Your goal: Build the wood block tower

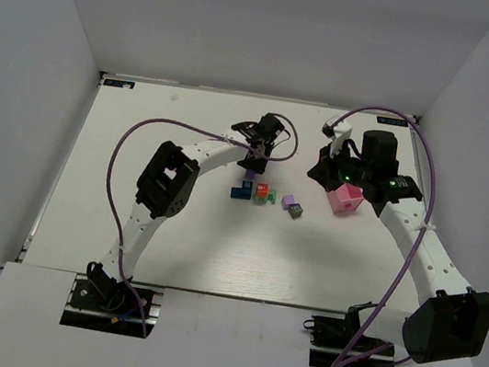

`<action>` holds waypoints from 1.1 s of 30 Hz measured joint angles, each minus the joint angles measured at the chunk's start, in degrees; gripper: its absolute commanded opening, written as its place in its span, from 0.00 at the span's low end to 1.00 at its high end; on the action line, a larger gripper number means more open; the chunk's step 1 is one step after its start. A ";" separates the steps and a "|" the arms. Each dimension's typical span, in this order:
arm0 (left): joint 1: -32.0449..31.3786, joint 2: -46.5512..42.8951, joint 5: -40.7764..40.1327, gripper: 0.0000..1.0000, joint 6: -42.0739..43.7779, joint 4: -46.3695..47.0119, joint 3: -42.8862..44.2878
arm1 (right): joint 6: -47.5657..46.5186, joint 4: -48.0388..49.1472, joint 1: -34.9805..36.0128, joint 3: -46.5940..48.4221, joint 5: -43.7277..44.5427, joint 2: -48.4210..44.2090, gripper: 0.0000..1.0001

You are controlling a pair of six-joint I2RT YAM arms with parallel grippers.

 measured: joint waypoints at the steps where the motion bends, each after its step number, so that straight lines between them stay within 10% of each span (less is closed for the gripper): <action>1: 0.00 0.00 -0.13 0.30 0.04 -0.04 0.17 | 0.00 0.00 -0.02 0.00 -0.04 0.00 0.00; 33: 0.37 -17.25 -2.95 0.27 -1.73 -7.76 -1.73 | -0.39 -0.28 -0.33 -0.04 -1.27 0.17 0.00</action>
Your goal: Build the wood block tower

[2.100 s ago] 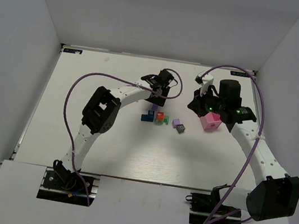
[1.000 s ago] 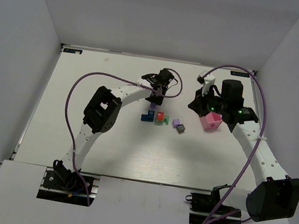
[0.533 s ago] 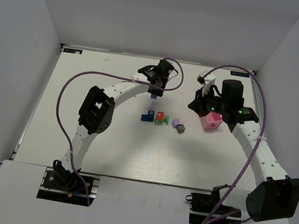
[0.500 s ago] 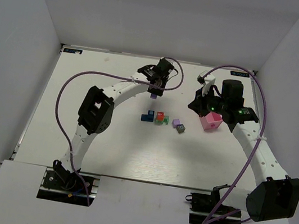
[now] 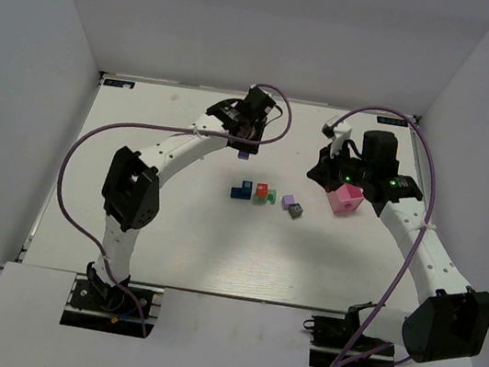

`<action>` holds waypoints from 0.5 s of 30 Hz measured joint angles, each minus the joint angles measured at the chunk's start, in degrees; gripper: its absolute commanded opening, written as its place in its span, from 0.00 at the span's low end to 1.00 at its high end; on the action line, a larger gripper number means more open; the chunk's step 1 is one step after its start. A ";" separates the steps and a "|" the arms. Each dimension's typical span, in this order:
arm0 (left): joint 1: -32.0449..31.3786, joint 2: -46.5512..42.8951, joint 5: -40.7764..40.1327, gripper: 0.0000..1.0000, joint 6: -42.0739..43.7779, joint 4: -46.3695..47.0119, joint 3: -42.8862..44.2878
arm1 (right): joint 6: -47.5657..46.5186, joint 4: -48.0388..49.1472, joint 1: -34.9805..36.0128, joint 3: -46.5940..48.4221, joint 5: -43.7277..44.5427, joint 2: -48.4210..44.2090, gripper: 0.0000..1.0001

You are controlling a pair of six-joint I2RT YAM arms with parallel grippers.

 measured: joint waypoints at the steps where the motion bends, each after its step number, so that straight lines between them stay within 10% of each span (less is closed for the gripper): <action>1: -0.07 -0.79 0.09 0.27 -0.20 -0.07 -0.66 | 0.00 -0.02 0.00 0.00 0.00 0.00 0.00; 15: -0.50 -5.64 7.45 0.21 4.46 1.81 -11.96 | -0.76 -0.48 0.00 0.00 -0.66 1.66 0.00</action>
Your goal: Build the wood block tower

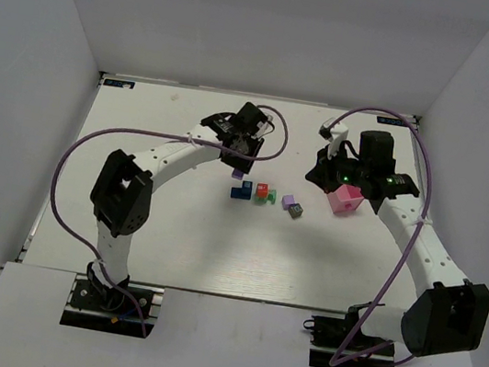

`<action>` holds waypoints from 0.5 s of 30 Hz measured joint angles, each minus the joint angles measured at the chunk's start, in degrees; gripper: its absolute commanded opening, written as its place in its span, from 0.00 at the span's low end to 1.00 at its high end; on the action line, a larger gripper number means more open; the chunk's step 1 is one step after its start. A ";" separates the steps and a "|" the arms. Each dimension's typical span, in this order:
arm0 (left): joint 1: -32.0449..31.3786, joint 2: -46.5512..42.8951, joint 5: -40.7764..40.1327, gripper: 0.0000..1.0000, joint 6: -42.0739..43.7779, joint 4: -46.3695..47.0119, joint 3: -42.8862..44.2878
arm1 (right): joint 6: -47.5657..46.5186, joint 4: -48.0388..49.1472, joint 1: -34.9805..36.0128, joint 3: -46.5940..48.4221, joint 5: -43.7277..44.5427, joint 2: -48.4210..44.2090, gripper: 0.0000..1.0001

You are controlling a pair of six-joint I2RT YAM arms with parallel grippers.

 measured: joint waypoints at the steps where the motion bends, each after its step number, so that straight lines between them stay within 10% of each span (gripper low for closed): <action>1: 0.02 -0.59 1.29 0.21 1.75 0.42 -1.01 | -0.20 -0.13 0.00 0.00 -0.04 0.13 0.00; 15: 0.72 -8.07 17.09 0.13 32.44 3.96 -6.86 | -0.87 -1.38 0.00 0.00 -0.96 0.57 0.00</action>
